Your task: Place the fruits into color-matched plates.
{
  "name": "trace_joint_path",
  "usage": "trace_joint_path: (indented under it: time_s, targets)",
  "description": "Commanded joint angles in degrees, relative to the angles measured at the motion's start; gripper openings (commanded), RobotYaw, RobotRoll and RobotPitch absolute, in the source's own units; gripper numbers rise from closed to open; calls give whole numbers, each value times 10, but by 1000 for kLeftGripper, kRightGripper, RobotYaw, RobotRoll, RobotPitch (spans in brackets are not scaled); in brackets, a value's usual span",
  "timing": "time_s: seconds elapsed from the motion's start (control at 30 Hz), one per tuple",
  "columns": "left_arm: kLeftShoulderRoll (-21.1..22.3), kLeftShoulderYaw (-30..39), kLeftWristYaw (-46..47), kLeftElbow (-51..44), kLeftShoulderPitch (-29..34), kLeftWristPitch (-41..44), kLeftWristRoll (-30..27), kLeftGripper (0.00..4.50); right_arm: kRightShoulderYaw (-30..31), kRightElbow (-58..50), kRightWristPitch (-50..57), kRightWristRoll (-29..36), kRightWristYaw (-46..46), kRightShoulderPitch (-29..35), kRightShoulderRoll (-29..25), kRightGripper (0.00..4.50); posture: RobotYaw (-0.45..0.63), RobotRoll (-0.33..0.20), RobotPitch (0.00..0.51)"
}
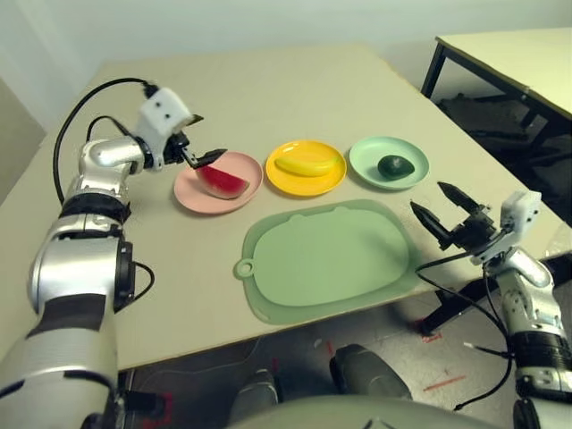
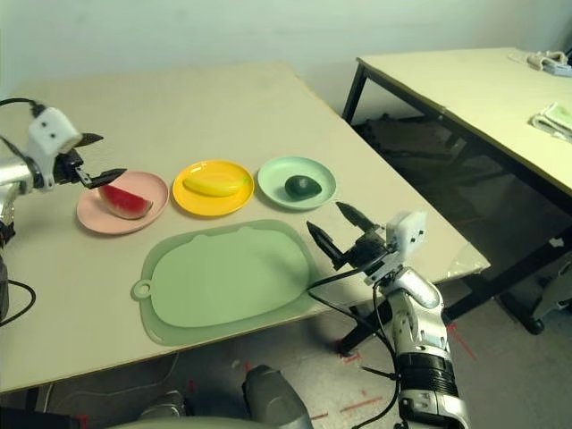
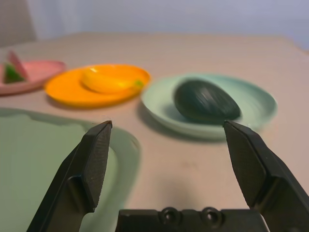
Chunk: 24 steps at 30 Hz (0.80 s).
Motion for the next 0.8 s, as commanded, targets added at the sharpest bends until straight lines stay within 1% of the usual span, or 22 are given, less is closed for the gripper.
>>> trace_joint_path:
  time_s: [0.03,0.1,0.2,0.27,0.37,0.47,0.57,0.63,0.73,0.8]
  targets:
    - [-26,73,80,-169,116,72,-73,4477,-18,102,-42,-21,7,-31,-31,4500,-101,0,80]
    - [-54,112,139,-261,186,111,-102,4477,-30,180,-65,-28,-1,-60,-53,4500,-63,0,88]
    - [-90,131,196,-356,274,142,-110,4477,-49,283,-86,-32,-21,-107,-82,4500,-8,0,104]
    - [-112,132,214,-392,317,149,-114,4477,-62,325,-88,-27,-16,-131,-93,4500,0,0,106]
    - [-139,113,233,-428,354,157,-105,4477,-71,369,-87,-35,-21,-154,-114,4500,5,0,105]
    - [-166,92,250,-440,363,156,-97,4477,-83,400,-77,-41,-46,-169,-142,4500,0,0,97]
    - [-182,74,265,-420,349,147,-82,4477,-88,417,-67,-45,-65,-182,-166,4500,-17,0,101]
    - [-187,64,271,-402,337,140,-74,4477,-90,423,-57,-48,-74,-189,-180,4500,-18,0,102]
    - [-184,49,262,-365,323,119,-61,4477,-92,425,-50,-54,-68,-194,-195,4500,-27,0,101]
    - [-185,47,259,-342,322,102,-56,4477,-96,427,-46,-56,-68,-198,-201,4500,-33,0,87]
